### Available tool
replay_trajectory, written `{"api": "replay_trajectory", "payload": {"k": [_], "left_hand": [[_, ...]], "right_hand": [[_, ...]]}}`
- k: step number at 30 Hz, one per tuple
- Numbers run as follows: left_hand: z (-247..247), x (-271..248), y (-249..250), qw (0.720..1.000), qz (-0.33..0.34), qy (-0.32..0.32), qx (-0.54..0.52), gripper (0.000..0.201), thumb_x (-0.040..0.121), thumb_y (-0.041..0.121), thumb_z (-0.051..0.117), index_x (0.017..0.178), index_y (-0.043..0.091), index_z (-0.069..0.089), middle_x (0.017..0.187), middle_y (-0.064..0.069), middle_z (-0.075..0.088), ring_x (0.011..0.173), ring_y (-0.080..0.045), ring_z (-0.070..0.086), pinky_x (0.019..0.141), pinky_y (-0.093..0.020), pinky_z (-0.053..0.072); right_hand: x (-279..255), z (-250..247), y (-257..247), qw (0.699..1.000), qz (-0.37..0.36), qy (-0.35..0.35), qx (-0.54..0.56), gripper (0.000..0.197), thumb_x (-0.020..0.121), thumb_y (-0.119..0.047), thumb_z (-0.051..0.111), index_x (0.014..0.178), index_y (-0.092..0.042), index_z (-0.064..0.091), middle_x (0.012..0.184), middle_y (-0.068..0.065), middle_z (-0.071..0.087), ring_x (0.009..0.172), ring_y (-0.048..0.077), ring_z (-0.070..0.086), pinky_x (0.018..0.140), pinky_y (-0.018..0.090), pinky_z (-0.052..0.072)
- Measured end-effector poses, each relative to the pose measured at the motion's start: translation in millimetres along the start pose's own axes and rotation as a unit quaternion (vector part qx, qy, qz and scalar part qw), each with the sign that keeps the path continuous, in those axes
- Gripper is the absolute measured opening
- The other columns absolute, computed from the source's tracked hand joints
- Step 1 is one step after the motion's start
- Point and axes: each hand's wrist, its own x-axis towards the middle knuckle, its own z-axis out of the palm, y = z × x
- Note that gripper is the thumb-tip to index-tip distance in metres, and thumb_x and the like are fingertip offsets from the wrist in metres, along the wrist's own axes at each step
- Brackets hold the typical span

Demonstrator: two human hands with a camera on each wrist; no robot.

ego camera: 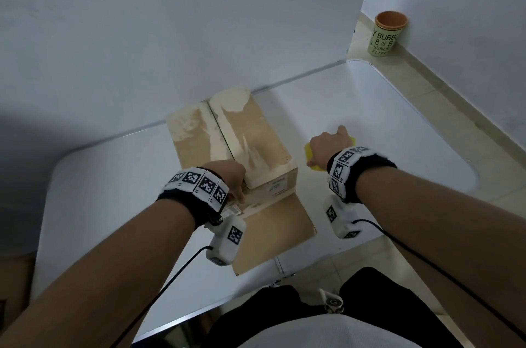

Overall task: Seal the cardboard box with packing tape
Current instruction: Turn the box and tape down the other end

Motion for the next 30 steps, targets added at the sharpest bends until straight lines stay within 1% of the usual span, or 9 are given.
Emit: {"api": "replay_trajectory", "payload": {"k": [5,13,15,17,18,20,23,26,30], "left_hand": [[-1.7,-1.0,2.4,1.000,0.011,0.006,0.017,0.029,0.085,0.027,0.072,0.090,-0.001,0.071,0.058,0.001,0.058,0.071,-0.021,0.063,0.082,-0.036,0.058],[-1.7,2.6,-0.7,1.000,0.011,-0.001,0.029,0.035,0.086,0.033,0.071,0.090,-0.003,0.071,0.058,0.001,0.058,0.067,-0.021,0.063,0.080,-0.036,0.058],[-9.3,1.1,2.8,0.998,-0.003,-0.022,0.051,0.042,0.088,0.044,0.064,0.077,0.004,0.067,0.060,0.000,0.058,0.061,-0.018,0.060,0.072,-0.032,0.057],[-24.7,3.3,12.8,0.996,-0.005,0.009,0.086,0.047,0.090,0.052,0.057,0.067,0.011,0.058,0.062,0.001,0.056,0.057,-0.015,0.055,0.062,-0.027,0.049],[-34.5,6.7,19.3,0.993,0.006,0.057,0.104,0.046,0.090,0.053,0.056,0.069,0.012,0.056,0.067,0.000,0.057,0.061,-0.017,0.056,0.062,-0.027,0.047],[-49.3,18.9,35.4,0.980,0.061,0.160,0.098,0.040,0.090,0.051,0.056,0.092,0.012,0.059,0.095,-0.003,0.060,0.085,-0.023,0.059,0.071,-0.033,0.048],[-54.5,42.3,61.3,0.975,0.148,0.156,0.051,0.058,0.086,0.053,0.060,0.127,0.014,0.050,0.125,-0.004,0.054,0.106,-0.023,0.056,0.082,-0.032,0.046],[-45.6,60.7,71.5,0.986,0.122,0.109,0.036,0.062,0.084,0.053,0.064,0.128,0.013,0.048,0.119,-0.007,0.060,0.097,-0.023,0.059,0.077,-0.032,0.049],[-41.2,72.2,69.8,0.985,0.107,0.116,0.068,0.055,0.081,0.056,0.061,0.116,0.013,0.056,0.114,-0.005,0.055,0.093,-0.022,0.056,0.083,-0.037,0.051]], "right_hand": [[5.4,-3.5,-5.6,0.999,-0.012,0.014,-0.033,0.039,0.090,-0.044,0.054,0.061,-0.021,0.040,0.062,-0.004,0.045,0.056,0.015,0.040,0.098,0.041,0.026],[11.0,-3.4,-22.6,0.998,-0.036,0.022,-0.047,0.036,0.093,-0.030,0.048,0.060,-0.021,0.039,0.059,-0.004,0.042,0.054,0.015,0.037,0.099,0.040,0.026],[12.6,-6.4,-21.5,0.998,-0.042,0.026,-0.047,0.035,0.093,-0.027,0.049,0.060,-0.020,0.039,0.060,-0.003,0.043,0.055,0.016,0.038,0.099,0.040,0.026],[12.8,-6.7,-20.3,0.998,-0.048,0.025,-0.045,0.036,0.093,-0.023,0.048,0.059,-0.019,0.038,0.058,-0.002,0.041,0.054,0.017,0.037,0.099,0.041,0.026],[12.3,-7.1,-20.1,0.997,-0.052,0.024,-0.046,0.036,0.094,-0.021,0.047,0.059,-0.018,0.037,0.056,-0.002,0.040,0.053,0.017,0.037,0.100,0.041,0.027],[11.1,-7.8,-19.7,0.997,-0.059,0.025,-0.037,0.036,0.094,-0.019,0.046,0.059,-0.018,0.036,0.057,-0.002,0.041,0.055,0.018,0.039,0.100,0.040,0.027],[12.2,-10.0,-17.6,0.998,-0.059,0.006,-0.001,0.033,0.093,-0.027,0.046,0.062,-0.020,0.038,0.068,-0.003,0.046,0.071,0.021,0.050,0.098,0.039,0.031],[12.6,-9.5,-13.5,0.998,-0.030,-0.028,0.041,0.029,0.090,-0.033,0.046,0.066,-0.018,0.050,0.073,0.000,0.054,0.066,0.019,0.052,0.080,0.036,0.039],[11.3,-6.5,-2.2,0.991,-0.010,-0.096,0.089,0.028,0.085,-0.037,0.052,0.087,-0.011,0.065,0.082,0.005,0.061,0.069,0.023,0.057,0.065,0.029,0.043]]}}
